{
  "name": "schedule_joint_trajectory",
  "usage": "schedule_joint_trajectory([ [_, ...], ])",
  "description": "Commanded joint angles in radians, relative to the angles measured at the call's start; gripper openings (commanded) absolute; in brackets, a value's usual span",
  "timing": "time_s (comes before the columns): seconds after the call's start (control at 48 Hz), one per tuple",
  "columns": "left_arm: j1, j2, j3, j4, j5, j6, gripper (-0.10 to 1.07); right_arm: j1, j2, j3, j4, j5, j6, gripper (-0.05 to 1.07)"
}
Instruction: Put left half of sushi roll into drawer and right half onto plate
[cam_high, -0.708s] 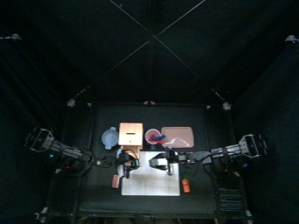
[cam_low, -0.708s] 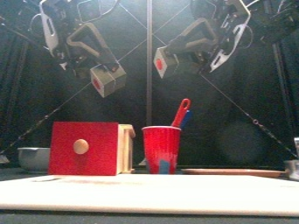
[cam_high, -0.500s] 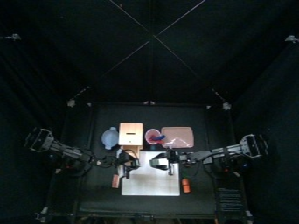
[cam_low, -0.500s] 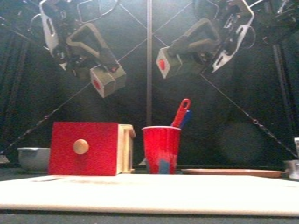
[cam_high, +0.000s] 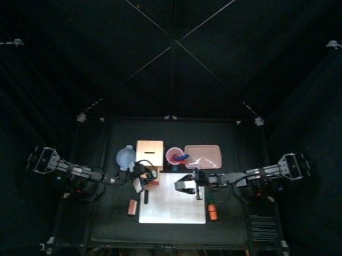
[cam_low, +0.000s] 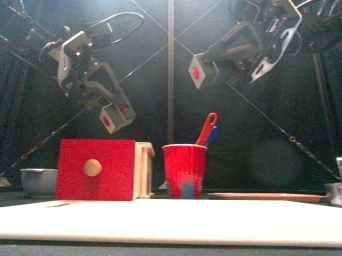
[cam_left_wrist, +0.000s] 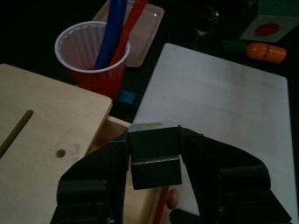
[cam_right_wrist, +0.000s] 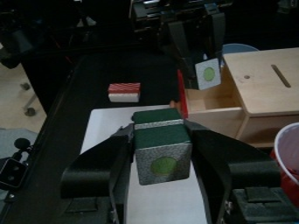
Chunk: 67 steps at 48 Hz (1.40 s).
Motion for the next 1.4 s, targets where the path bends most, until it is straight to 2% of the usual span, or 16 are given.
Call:
schedule_joint_trajectory([
  [0.0, 0.02, -0.008, -0.006, -0.003, -0.008, -0.002, 0.69, -0.002, -0.028, -0.006, 0.005, -0.005, 0.002, 0.48],
  [0.375, 0.046, 0.041, 0.018, -0.012, -0.017, -0.002, 0.71, -0.002, -0.026, 0.005, 0.021, -0.005, 0.0, 0.48],
  [0.521, 0.049, 0.064, 0.014, -0.009, -0.012, 0.0, 0.76, -0.003, -0.023, 0.005, 0.025, -0.005, 0.002, 0.48],
  [0.792, 0.049, 0.066, 0.014, -0.011, -0.006, 0.0, 0.87, -0.003, -0.021, 0.008, 0.028, -0.005, 0.0, 0.48],
  [1.021, 0.046, 0.054, 0.011, -0.009, -0.003, 0.0, 0.88, -0.008, -0.028, 0.018, 0.031, -0.002, 0.002, 0.48],
  [1.208, 0.038, 0.008, -0.009, 0.014, -0.003, 0.002, 0.88, -0.074, -0.058, 0.054, 0.034, 0.041, 0.0, 0.48],
  [1.375, 0.018, -0.052, -0.011, 0.048, -0.003, 0.0, 0.88, -0.17, -0.097, 0.084, 0.034, 0.126, 0.002, 0.48],
])
